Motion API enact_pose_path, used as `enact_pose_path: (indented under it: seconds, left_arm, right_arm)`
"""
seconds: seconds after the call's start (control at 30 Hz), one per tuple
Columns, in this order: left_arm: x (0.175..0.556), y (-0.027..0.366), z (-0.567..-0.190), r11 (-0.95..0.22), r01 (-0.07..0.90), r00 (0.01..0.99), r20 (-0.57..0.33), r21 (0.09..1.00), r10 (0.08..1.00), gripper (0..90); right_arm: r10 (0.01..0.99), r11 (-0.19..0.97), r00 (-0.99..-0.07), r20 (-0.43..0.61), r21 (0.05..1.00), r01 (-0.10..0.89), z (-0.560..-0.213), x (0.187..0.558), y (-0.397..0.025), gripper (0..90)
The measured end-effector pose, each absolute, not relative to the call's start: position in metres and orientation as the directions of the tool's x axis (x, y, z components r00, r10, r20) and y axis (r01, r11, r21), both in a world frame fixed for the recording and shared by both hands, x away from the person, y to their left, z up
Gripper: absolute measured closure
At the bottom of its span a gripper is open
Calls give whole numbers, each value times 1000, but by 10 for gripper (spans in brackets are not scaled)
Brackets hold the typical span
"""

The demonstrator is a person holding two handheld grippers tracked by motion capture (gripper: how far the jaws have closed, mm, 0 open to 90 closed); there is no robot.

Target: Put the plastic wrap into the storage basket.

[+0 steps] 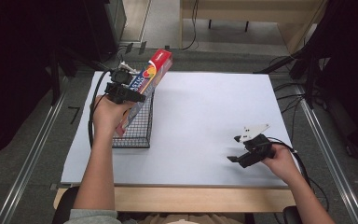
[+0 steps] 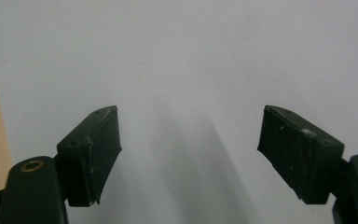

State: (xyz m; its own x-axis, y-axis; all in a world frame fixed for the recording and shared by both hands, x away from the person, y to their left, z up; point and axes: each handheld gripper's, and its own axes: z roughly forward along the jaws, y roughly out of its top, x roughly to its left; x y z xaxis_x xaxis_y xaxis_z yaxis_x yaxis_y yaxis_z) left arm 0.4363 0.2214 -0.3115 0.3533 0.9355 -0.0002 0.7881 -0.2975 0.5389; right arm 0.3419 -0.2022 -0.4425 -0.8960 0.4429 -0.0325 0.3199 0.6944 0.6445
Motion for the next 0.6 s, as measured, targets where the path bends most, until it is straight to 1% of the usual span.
enact_pose_path:
  seconds: [0.07,0.17,0.23,0.33,0.4,0.5,0.6]
  left_arm:
    - [437,222,-312,-287,792,341,0,539,940,397]
    - [442,229,-316,-253,803,298,4,539,955,397]
    - [442,231,-316,-245,805,289,3,541,957,397]
    - [445,236,-321,-226,819,261,8,528,965,397]
    - [446,237,-323,-213,825,248,4,523,969,397]
    - [451,243,-331,-154,840,195,-24,520,980,397]
    - [455,243,-335,-147,850,179,-15,505,984,397]
  right_arm:
    - [442,695,-896,-31,644,320,-443,342,-202,212]
    - [436,698,-900,-32,644,315,-443,342,-202,212]
    - [435,699,-900,-31,642,316,-443,342,-202,212]
    - [435,700,-900,-33,641,314,-444,342,-201,212]
    - [435,701,-900,-36,641,313,-444,342,-201,212]
    - [429,704,-903,-32,638,312,-444,342,-201,212]
    - [424,709,-905,-34,634,308,-445,342,-200,212]
